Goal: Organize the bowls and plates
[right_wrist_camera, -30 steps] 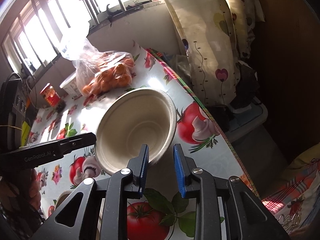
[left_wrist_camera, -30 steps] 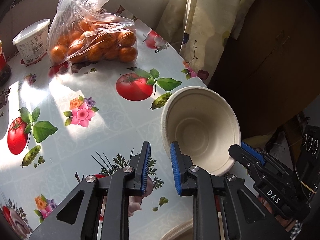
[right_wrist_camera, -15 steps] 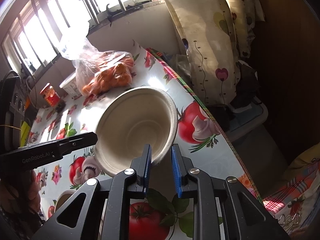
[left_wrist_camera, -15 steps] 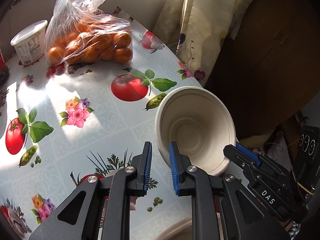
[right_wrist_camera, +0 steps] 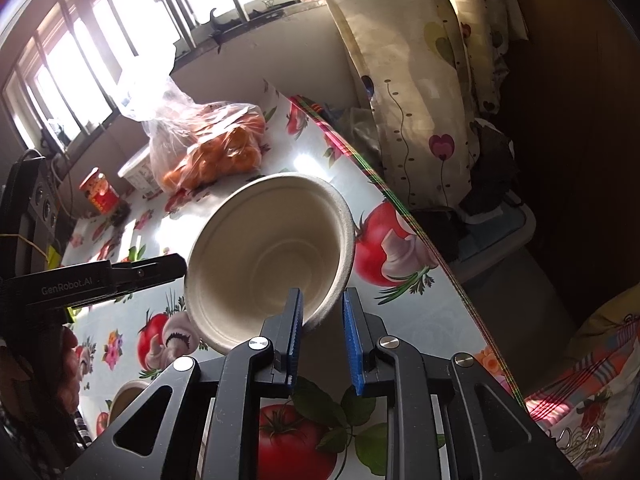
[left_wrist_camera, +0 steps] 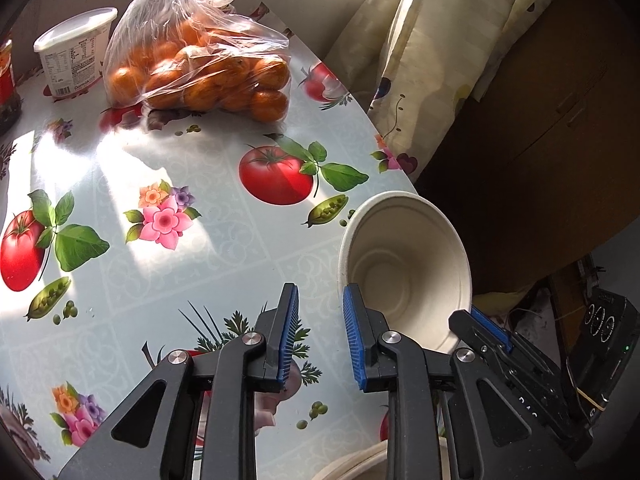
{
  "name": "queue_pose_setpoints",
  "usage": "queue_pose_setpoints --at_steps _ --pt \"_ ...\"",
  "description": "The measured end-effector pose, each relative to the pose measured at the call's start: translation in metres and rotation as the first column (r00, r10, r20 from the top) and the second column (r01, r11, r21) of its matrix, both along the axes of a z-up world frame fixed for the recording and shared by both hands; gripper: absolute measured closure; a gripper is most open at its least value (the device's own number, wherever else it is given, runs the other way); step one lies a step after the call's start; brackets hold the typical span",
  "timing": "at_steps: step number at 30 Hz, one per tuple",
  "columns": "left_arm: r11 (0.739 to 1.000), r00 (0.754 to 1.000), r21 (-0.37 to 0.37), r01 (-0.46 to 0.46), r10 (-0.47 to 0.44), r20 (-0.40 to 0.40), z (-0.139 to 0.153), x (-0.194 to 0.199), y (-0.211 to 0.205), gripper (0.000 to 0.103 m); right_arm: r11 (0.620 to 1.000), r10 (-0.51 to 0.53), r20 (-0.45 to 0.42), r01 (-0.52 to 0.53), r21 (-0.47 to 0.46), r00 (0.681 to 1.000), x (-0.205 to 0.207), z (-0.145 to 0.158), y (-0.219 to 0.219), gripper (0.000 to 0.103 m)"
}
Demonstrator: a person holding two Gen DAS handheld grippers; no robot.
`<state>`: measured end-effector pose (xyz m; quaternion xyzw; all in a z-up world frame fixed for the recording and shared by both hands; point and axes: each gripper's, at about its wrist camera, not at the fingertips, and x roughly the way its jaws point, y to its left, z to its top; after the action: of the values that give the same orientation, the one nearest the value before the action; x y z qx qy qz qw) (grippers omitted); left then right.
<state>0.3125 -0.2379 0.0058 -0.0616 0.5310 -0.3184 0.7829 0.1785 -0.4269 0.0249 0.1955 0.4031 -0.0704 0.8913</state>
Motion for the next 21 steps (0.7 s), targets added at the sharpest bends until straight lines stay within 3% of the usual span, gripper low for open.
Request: queue_pose_setpoints --at_steps 7,13,21 --pt "0.999 0.999 -0.025 0.023 -0.024 -0.039 -0.006 0.0 -0.006 0.079 1.0 -0.001 -0.005 0.001 0.008 1.0 0.001 -0.001 -0.001 0.083" --pt "1.0 1.0 0.001 0.013 -0.013 0.01 -0.001 -0.004 -0.009 0.079 1.0 0.004 -0.001 -0.004 0.005 1.0 0.001 -0.002 -0.001 0.083" --pt "1.0 1.0 0.008 0.022 -0.022 0.011 -0.003 -0.004 -0.013 0.084 1.0 0.006 0.001 -0.006 0.009 1.0 0.001 -0.001 -0.001 0.083"
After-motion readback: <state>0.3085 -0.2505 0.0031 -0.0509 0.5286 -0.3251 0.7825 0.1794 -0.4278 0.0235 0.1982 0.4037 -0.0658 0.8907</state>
